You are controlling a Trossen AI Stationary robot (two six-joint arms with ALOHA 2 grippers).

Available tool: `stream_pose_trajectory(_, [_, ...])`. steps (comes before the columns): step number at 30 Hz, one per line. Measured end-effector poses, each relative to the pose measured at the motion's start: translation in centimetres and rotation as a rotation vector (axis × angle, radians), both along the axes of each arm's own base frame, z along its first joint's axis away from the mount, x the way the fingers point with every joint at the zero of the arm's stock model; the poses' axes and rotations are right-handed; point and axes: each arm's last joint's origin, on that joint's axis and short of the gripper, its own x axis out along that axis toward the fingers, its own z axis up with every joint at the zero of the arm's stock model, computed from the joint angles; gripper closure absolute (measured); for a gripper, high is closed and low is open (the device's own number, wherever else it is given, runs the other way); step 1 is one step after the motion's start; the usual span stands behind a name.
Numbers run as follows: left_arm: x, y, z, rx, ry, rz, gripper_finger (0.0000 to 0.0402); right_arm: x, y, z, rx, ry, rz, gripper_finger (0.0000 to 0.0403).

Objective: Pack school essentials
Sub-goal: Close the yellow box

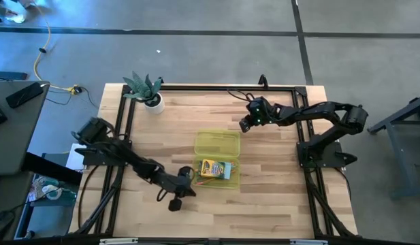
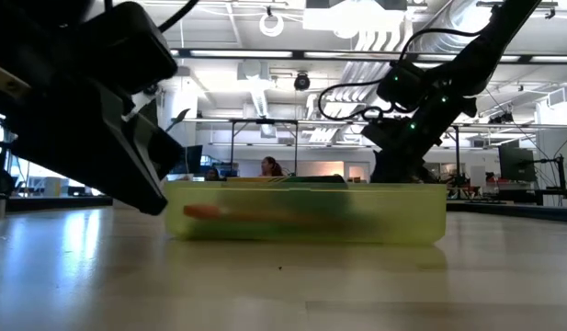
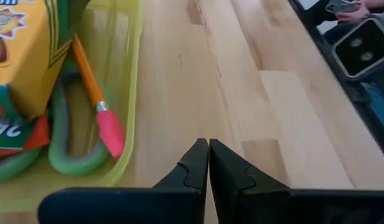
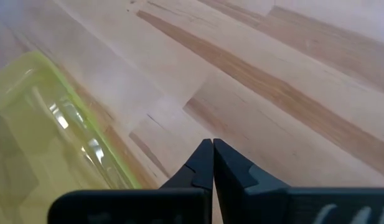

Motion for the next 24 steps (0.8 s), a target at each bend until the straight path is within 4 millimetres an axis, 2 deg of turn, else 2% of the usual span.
stream_pose_trajectory(7, [1.7,0.2,-0.6,-0.005,0.01,0.038,0.0397,0.5,-0.2,0.5,-0.063,-0.053,0.041,0.0403])
stream_pose_trajectory(14, [2.3,0.6,-0.9,-0.016,0.017,0.077,0.0397,1.2,-0.4,0.6,-0.099,-0.093,0.074,0.0403])
stream_pose_trajectory(24, [2.4,0.9,-0.8,-0.02,0.017,0.105,0.0397,5.1,-3.0,1.1,-0.111,-0.016,0.189,0.0403])
